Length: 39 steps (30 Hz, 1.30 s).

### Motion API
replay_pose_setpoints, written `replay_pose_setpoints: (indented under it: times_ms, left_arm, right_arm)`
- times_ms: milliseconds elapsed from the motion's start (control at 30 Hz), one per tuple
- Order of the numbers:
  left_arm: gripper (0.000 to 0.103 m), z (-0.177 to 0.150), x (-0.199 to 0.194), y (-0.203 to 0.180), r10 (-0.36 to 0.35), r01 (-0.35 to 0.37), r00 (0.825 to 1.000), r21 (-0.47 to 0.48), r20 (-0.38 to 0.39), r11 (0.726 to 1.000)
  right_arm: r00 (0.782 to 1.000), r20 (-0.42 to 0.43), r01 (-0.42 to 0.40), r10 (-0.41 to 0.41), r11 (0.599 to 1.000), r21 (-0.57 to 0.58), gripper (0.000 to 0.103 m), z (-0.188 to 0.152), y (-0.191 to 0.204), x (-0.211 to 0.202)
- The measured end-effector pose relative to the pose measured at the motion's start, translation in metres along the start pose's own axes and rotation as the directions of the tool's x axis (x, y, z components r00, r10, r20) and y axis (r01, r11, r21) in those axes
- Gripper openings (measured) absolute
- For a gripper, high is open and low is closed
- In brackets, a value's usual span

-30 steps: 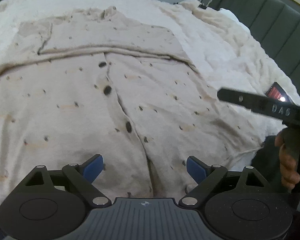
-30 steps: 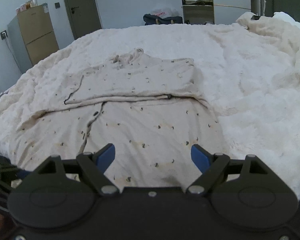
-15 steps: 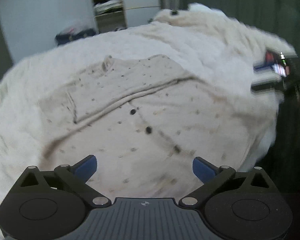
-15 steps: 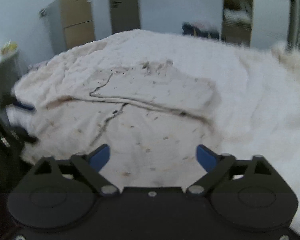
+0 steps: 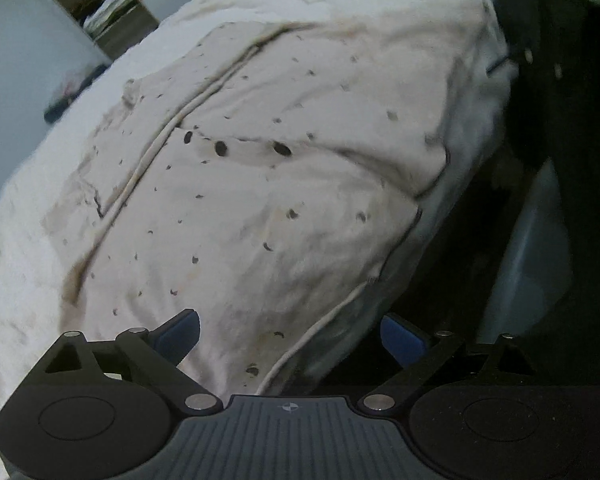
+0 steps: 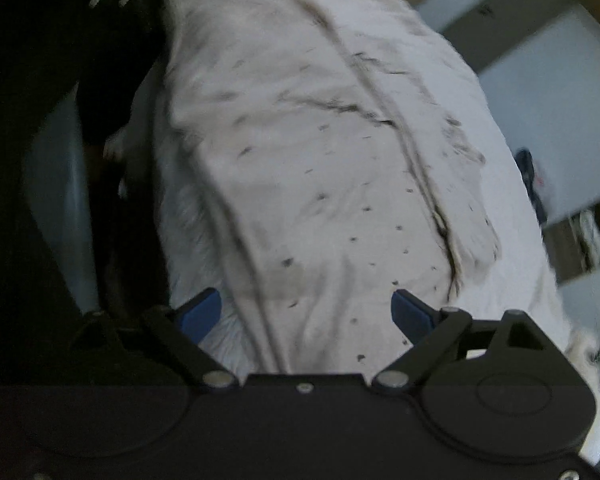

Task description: Fold clothes

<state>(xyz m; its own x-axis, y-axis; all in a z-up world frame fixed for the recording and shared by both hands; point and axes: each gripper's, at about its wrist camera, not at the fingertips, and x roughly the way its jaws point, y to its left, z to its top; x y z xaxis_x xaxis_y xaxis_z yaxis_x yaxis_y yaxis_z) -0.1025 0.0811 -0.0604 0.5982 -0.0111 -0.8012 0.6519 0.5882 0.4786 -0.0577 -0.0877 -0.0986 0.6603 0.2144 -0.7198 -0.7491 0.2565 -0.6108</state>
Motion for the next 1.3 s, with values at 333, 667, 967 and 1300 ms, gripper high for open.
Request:
replay_pose_setpoints:
  times_ms: [333,667,967,1300]
  left_arm:
    - [0.081,-0.017,0.044,-0.009,0.127,-0.126,0.992,0.117,-0.005,0.985]
    - [0.076,-0.011,0.011,0.053,0.075,-0.059,0.992,-0.147,0.105,0.987]
    - [0.076,-0.007,-0.009,0.040,0.071,-0.058,0.990,-0.107,0.120,0.993]
    - [0.092,0.029,-0.042,0.027,-0.118,0.192,0.937,-0.202,0.328,0.961]
  right_arm:
    - [0.995,-0.035,0.092,-0.096,0.992,-0.088,0.090,0.005,0.010,0.024]
    - [0.992,-0.026,0.123,-0.125,0.989,-0.080,0.072,0.007,0.002,0.024]
    - [0.997,0.026,0.074,-0.074,0.997,0.024,0.037,0.021,-0.018,0.002]
    - [0.996,0.073,0.037,-0.051,0.983,0.180,0.004,0.030,-0.051,-0.009]
